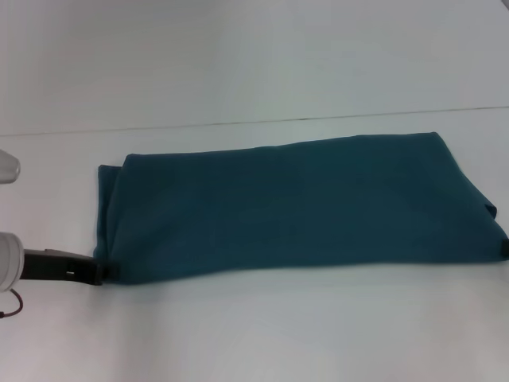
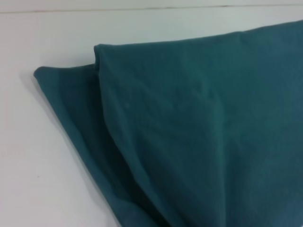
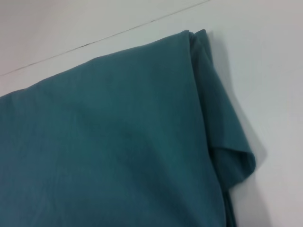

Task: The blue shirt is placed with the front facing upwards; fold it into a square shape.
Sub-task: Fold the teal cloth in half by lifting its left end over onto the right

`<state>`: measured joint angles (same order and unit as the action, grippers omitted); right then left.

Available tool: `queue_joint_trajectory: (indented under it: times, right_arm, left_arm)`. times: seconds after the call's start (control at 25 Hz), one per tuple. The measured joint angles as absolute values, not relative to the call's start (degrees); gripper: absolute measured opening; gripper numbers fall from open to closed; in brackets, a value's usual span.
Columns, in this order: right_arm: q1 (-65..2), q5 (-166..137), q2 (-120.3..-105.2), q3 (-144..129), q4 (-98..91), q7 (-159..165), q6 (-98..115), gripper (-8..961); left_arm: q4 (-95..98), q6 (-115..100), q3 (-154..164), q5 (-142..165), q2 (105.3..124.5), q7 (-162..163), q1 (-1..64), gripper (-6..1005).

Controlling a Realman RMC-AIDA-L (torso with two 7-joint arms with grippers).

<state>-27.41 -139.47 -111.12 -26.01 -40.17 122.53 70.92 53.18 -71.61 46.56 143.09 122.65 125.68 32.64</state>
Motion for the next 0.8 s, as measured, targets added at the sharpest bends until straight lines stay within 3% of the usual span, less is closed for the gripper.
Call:
queue_joint_trajectory:
  times: [0.8]
  right_arm:
    - [-27.1, -139.5, -110.86, -25.7, -40.1, 123.0, 70.9, 45]
  left_arm:
    - [53.4, -71.8, 45.9, 144.9, 122.47, 125.8, 32.5, 15]
